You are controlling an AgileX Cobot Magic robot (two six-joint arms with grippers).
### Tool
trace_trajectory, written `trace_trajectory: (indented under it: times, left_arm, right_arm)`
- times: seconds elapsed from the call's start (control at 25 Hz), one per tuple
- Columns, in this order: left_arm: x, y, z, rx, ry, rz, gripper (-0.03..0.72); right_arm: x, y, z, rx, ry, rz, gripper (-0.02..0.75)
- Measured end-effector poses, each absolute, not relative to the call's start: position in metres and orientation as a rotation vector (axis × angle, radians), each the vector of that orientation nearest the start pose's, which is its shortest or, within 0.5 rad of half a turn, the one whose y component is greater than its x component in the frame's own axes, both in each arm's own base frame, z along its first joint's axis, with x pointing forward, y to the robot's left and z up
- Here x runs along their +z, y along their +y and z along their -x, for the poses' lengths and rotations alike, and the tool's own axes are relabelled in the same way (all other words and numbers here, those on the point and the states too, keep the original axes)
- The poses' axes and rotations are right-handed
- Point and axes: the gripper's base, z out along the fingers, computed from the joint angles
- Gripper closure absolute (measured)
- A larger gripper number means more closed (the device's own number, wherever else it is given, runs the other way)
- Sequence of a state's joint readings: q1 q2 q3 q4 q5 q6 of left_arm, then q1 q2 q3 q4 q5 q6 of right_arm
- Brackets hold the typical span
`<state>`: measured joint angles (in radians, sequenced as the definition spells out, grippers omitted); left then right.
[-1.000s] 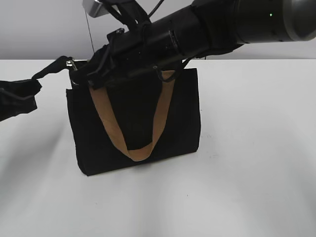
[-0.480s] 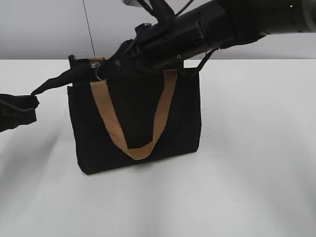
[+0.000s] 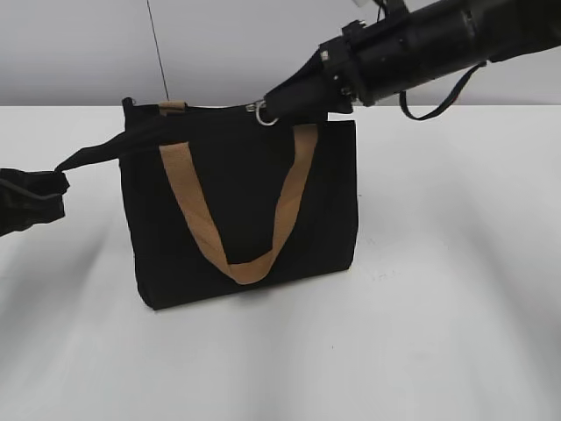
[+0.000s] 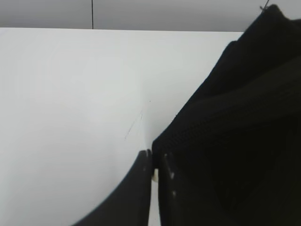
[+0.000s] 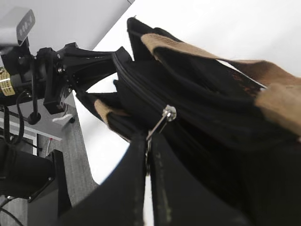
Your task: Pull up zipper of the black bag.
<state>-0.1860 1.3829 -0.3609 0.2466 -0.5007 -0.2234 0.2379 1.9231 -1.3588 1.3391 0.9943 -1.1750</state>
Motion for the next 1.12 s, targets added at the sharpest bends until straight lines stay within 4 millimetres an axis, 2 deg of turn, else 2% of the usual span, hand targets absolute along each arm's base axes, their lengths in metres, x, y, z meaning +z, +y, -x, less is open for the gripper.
trace_trajectory:
  times: [0.2,0.28,0.48,0.6,0.72,0.8,0.88,0.92,1.12]
  left_arm:
    - [0.179,-0.053,-0.227,-0.238,2.014,-0.255,0.676]
    - [0.179,-0.053,-0.227,-0.238,2.014,-0.254,0.676]
    - [0.179,-0.055,-0.227,-0.239,2.013,-0.291,0.676]
    - [0.178,-0.054,-0.228,-0.245,2.066,-0.249,0.659]
    - [0.186,-0.051,-0.229,-0.222,2.141,-0.194,0.545]
    - [0.201,-0.050,-0.228,-0.204,2.153,-0.166,0.436]
    - [0.217,-0.055,-0.224,-0.201,2.183,-0.152,0.344]
    - [0.225,-0.057,-0.220,-0.206,2.210,-0.133,0.321]
    - [0.251,-0.068,-0.193,-0.236,2.351,-0.127,0.293]
  right_arm:
    - [0.240,0.129,-0.381,1.249,2.188,0.663,0.738]
    - [0.240,0.119,-0.382,1.239,2.207,0.655,0.738]
    - [0.250,0.120,-0.376,1.217,2.198,0.706,0.734]
    - [0.258,0.130,-0.368,1.161,2.195,0.788,0.647]
    - [0.263,0.140,-0.356,1.077,2.252,0.881,0.477]
    - [0.264,0.145,-0.348,1.002,2.316,0.938,0.430]
    - [0.267,0.148,-0.340,0.943,2.370,0.987,0.412]
    - [0.269,0.149,-0.336,0.900,2.387,1.001,0.407]
    - [0.284,0.146,-0.318,0.739,2.419,0.979,0.400]
